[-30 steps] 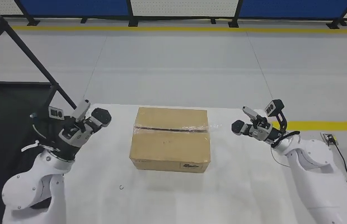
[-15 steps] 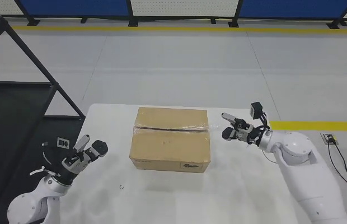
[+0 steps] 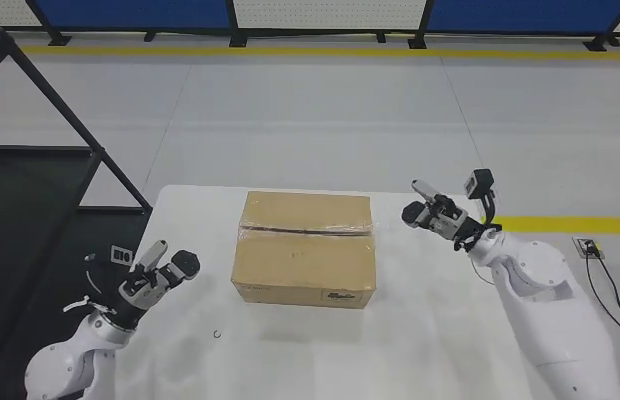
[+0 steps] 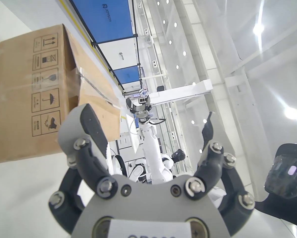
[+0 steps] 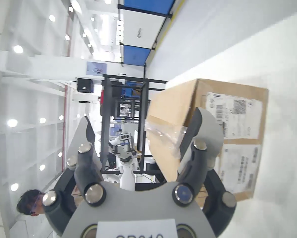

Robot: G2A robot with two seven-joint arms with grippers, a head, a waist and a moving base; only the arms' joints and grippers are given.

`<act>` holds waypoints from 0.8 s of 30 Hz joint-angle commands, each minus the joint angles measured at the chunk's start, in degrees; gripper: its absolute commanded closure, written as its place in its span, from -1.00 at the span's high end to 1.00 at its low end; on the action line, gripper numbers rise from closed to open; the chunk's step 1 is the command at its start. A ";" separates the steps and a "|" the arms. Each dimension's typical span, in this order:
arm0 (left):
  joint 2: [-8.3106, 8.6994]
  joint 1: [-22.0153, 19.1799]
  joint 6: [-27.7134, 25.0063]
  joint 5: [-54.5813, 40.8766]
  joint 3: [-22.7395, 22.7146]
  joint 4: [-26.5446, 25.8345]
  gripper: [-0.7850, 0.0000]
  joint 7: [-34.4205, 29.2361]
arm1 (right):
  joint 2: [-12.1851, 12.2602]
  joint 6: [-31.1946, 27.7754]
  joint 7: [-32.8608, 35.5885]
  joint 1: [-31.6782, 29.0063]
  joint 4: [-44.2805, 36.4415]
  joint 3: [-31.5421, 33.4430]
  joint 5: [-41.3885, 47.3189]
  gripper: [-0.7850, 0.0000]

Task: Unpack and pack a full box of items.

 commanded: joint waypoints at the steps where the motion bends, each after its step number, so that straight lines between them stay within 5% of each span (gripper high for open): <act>1: 0.10 -0.03 -0.10 -0.08 0.37 0.09 1.00 0.45 | -0.04 1.03 2.30 -0.62 -2.62 -0.49 1.62 1.00; 12: 0.68 1.03 -1.40 -0.45 2.01 0.65 1.00 2.05 | -2.57 8.07 2.83 8.57 0.87 -13.39 -5.15 1.00; 21: 1.31 1.25 -1.58 -1.64 1.80 1.71 1.00 2.47 | -3.72 9.21 4.42 12.73 6.08 -17.67 -9.08 1.00; 24: 1.50 0.86 -1.53 -1.64 2.21 2.03 1.00 2.56 | -3.80 9.33 5.16 12.96 6.35 -17.96 -9.59 0.71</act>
